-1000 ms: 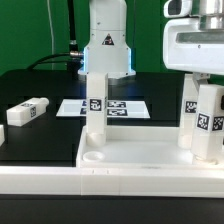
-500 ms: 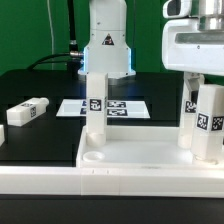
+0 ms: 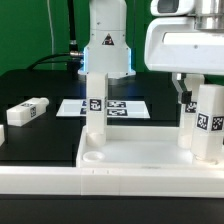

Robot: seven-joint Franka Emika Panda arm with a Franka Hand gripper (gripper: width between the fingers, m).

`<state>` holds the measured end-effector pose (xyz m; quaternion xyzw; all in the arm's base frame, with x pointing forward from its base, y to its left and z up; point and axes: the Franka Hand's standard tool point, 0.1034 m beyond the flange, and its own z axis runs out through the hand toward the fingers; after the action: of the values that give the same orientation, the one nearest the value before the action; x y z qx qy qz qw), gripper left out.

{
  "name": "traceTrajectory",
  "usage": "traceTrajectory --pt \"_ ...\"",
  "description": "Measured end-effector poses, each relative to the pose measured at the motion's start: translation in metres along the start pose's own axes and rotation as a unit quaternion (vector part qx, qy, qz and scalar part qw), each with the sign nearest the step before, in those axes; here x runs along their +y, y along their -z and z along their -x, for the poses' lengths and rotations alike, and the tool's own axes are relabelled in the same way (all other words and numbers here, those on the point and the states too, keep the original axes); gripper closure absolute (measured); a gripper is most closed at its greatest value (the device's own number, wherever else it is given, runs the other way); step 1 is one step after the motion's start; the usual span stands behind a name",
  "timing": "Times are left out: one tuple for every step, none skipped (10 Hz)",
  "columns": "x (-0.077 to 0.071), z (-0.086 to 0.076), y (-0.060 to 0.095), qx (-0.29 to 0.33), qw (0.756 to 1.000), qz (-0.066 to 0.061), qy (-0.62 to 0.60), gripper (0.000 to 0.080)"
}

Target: Assemble desk

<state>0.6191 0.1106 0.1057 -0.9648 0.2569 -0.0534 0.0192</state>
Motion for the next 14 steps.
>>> traceTrajectory --pt "-0.0007 0.0005 0.0 0.002 0.999 0.002 0.042 0.0151" --pt "-0.0016 0.0015 -0.0003 0.002 0.997 0.003 0.08 0.0151" --pt "-0.0014 0.0018 -0.0009 0.003 0.99 0.008 0.142 0.0151" --pt "-0.0021 0.0014 -0.0007 0.003 0.979 0.013 0.203 0.0151" --pt "-0.003 -0.0003 -0.0001 0.002 0.968 0.015 0.25 0.0151" --pt "-0.0022 -0.0018 0.0001 0.0 0.956 0.017 0.293 0.0151" --pt "-0.0029 -0.002 0.0006 0.0 0.948 0.018 0.317 0.0151" --pt "-0.0037 -0.0024 0.0015 0.001 0.944 0.018 0.329 0.0151" --pt "-0.003 -0.0033 0.0019 0.002 0.935 0.021 0.354 0.0151" --pt "-0.0016 -0.0044 0.0018 0.001 0.933 0.021 0.36 0.0264" --pt "-0.0016 -0.0041 0.0012 0.001 0.934 0.021 0.355 0.0412" --pt "-0.0011 -0.0043 0.0009 0.001 0.935 0.022 0.355 0.0412" --pt "-0.0009 -0.0045 0.0009 0.001 0.935 0.022 0.355 0.0511" --pt "-0.0008 -0.0046 0.0009 0.002 0.937 0.022 0.348 0.0511"
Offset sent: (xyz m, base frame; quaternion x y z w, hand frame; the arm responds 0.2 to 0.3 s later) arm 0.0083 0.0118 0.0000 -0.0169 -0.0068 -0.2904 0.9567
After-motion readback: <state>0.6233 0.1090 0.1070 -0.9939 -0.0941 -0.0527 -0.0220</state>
